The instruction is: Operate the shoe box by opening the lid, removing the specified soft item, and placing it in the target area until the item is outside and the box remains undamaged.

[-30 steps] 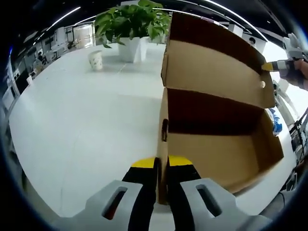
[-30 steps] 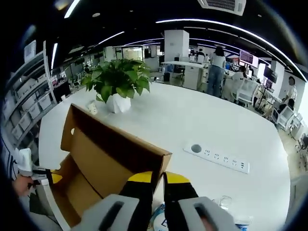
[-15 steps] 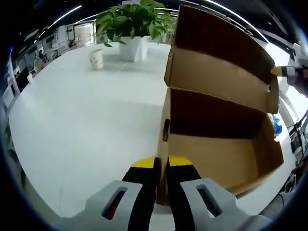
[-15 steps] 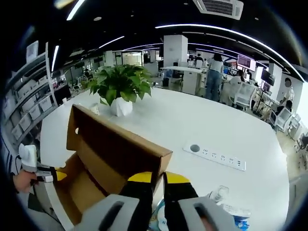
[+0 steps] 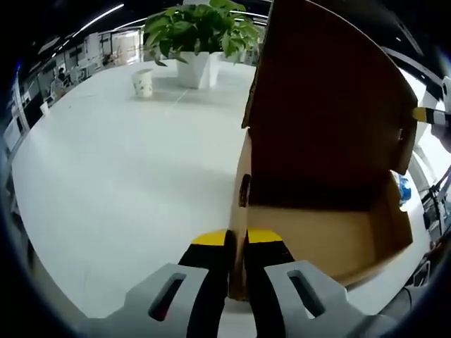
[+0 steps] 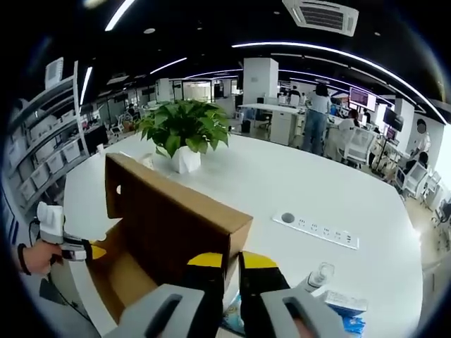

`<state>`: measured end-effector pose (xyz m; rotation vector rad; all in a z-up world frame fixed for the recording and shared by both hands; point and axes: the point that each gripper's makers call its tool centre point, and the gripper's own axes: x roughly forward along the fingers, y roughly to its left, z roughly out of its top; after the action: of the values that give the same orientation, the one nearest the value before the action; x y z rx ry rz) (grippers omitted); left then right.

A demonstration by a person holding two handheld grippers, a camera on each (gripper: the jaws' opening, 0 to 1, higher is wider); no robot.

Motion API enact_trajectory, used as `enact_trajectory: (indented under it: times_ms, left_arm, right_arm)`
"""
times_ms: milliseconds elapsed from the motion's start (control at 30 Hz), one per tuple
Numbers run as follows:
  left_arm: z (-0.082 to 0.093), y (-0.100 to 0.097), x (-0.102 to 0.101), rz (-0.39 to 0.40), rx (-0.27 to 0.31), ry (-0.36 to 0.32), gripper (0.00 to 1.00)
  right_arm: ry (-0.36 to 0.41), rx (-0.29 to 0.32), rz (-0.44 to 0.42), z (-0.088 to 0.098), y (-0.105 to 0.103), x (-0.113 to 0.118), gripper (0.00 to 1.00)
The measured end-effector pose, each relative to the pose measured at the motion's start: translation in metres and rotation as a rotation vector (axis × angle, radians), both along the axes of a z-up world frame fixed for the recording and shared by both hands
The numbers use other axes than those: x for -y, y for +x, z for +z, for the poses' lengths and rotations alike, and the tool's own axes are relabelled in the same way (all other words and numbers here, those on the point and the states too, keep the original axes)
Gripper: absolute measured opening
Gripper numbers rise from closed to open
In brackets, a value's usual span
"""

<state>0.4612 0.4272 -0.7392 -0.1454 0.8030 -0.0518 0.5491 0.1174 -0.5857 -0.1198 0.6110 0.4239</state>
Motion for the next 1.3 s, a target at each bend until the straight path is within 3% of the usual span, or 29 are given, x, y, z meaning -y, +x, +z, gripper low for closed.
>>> enact_trajectory:
  times_ms: [367,1067,1300]
  left_arm:
    - [0.000,-0.001,0.002,-0.014,0.005,-0.013,0.06]
    - [0.000,0.006,-0.001,0.053,-0.015,-0.083,0.08]
    - [0.000,0.008,0.001,0.085,-0.021,-0.120,0.08]
  right_arm:
    - [-0.007,0.020,0.001,0.002,-0.014,0.000,0.02]
    - [-0.035,0.075,0.046,0.001,-0.046,-0.006,0.02]
    - [-0.053,0.064,0.077,-0.010,-0.058,-0.011,0.01]
